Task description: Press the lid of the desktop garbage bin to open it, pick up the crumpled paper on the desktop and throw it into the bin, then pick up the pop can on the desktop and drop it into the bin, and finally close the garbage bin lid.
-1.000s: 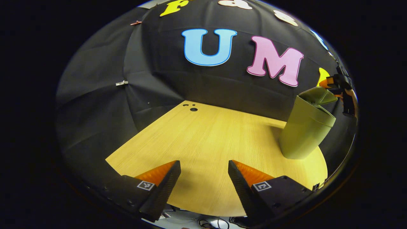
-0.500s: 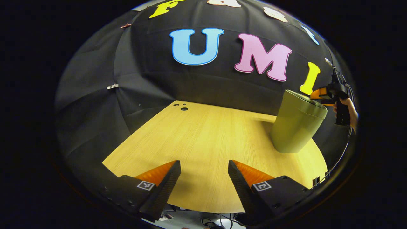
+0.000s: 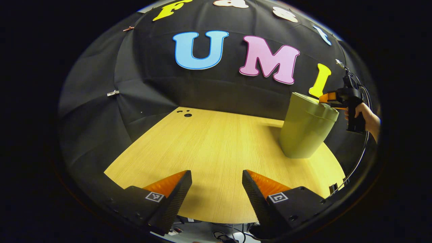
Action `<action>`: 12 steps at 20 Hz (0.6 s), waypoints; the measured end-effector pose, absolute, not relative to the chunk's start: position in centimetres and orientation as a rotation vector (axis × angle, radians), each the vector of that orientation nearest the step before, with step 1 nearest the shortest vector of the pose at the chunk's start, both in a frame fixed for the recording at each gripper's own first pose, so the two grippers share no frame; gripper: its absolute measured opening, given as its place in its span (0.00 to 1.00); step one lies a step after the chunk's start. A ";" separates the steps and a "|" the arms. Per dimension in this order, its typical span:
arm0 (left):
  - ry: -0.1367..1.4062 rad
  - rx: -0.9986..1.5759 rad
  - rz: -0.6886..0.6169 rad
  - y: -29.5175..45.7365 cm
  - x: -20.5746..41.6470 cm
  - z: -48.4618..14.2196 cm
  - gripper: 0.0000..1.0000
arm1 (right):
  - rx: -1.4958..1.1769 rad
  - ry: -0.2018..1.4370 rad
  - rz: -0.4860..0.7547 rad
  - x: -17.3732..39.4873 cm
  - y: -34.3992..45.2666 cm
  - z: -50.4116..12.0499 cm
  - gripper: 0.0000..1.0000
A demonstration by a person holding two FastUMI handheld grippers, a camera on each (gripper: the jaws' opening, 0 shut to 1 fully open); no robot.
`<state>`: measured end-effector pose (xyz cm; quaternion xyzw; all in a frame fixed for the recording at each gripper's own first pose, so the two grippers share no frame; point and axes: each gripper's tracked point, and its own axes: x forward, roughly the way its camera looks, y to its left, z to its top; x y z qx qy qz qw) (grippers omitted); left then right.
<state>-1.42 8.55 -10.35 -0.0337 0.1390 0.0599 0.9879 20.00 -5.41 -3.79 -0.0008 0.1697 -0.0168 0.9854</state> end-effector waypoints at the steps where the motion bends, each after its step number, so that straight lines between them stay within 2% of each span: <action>1: 0.271 -0.069 0.115 8.2 -1.3 -10.1 0.96 | 0.003 0.346 -0.018 19.9 -5.0 -3.7 0.98; 5: 0.224 -0.083 0.085 6.9 -0.4 -8.1 0.96 | 0.058 0.343 -0.006 19.4 -5.1 -2.7 0.97; 12: 0.084 -0.022 0.027 5.0 0.1 -1.4 0.96 | 0.003 0.183 -0.031 15.8 -5.6 4.2 0.97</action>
